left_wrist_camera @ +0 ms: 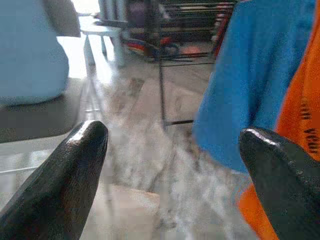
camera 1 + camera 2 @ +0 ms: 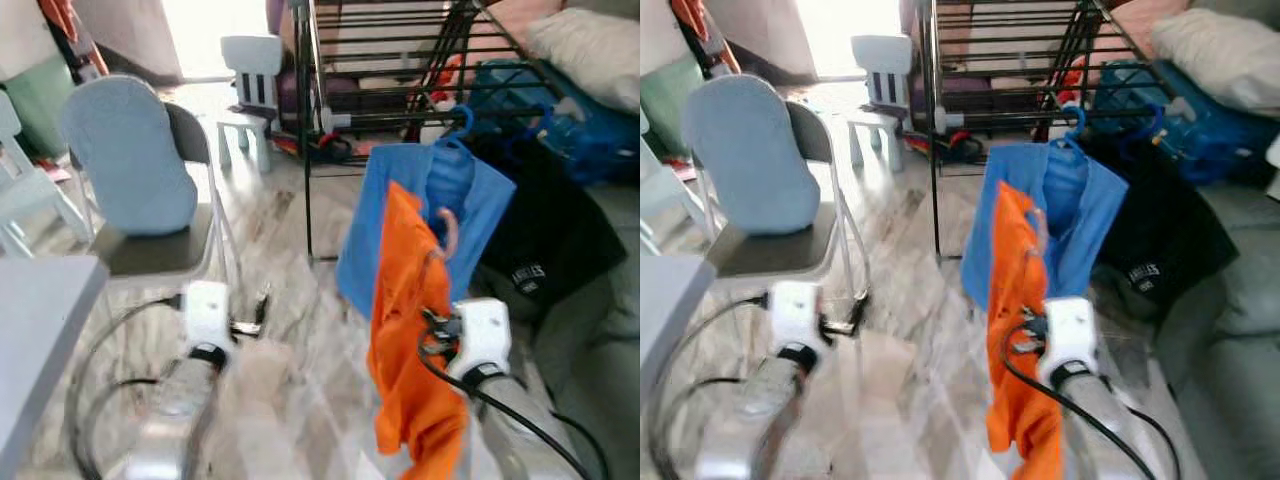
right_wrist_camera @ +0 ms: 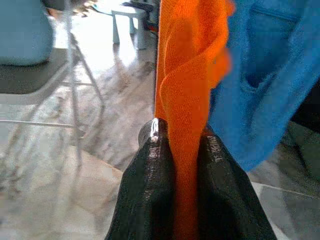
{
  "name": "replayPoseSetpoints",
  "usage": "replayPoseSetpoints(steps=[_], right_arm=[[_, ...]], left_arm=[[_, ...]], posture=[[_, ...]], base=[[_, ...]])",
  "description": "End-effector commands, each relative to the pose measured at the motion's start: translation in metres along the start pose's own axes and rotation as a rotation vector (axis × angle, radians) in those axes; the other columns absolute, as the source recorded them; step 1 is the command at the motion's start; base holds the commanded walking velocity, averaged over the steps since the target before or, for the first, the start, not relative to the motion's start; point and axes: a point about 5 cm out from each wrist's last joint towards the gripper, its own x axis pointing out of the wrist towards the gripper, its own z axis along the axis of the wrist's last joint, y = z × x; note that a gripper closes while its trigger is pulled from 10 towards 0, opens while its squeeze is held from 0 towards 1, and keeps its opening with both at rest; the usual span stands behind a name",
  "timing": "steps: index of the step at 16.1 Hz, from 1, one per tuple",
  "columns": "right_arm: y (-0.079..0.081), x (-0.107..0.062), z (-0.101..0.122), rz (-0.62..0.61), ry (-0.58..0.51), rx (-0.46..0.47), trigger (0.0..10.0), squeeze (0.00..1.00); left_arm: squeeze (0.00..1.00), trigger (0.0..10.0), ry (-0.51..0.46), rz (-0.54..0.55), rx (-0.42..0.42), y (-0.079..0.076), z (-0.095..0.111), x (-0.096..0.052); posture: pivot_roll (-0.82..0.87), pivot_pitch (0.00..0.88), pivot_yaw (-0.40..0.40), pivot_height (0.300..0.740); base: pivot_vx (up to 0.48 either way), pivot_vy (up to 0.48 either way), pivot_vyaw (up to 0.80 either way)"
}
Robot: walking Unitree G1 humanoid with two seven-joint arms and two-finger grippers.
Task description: Hang hanger
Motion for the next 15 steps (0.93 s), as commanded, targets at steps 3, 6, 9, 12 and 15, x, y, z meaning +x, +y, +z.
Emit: replayPoseSetpoints(steps=[3, 6, 9, 12, 15], right_arm=[[-0.002, 0.003, 0.006, -0.003, -0.025, -0.004, 10.0, 0.00], [-0.003, 0.003, 0.006, -0.007, -0.022, -0.004, 10.0, 0.00], [0.000, 0.006, 0.010, 0.007, -0.035, 0.003, 10.0, 0.00], [0.004, 0.013, 0.014, 0.026, -0.051, -0.004, 10.0, 0.00], [0.005, 0.017, 0.017, 0.035, -0.055, -0.010, 10.0, 0.00]], left_arm=[[0.00, 10.0, -0.006, -0.006, 0.002, -0.003, 0.004, 0.000], [0.00, 10.0, -0.006, -0.013, -0.001, -0.007, 0.005, 0.003], [0.00, 10.0, -0.005, -0.017, -0.006, -0.009, 0.005, 0.003], [0.00, 10.0, -0.005, -0.016, -0.009, -0.009, 0.006, 0.004], [0.00, 10.0, -0.020, -0.017, -0.024, -0.011, 0.007, 0.005]], posture=[[-0.10, 0.023, 0.031, 0.740], [-0.11, 0.022, 0.029, 0.740], [-0.11, 0.025, 0.028, 0.740], [-0.11, 0.027, 0.032, 0.740], [-0.11, 0.027, 0.023, 0.740]], base=[[-0.285, 0.000, 0.00], [-0.285, 0.000, 0.00], [-0.285, 0.000, 0.00], [-0.285, 0.000, 0.00], [-0.185, 0.000, 0.00]])
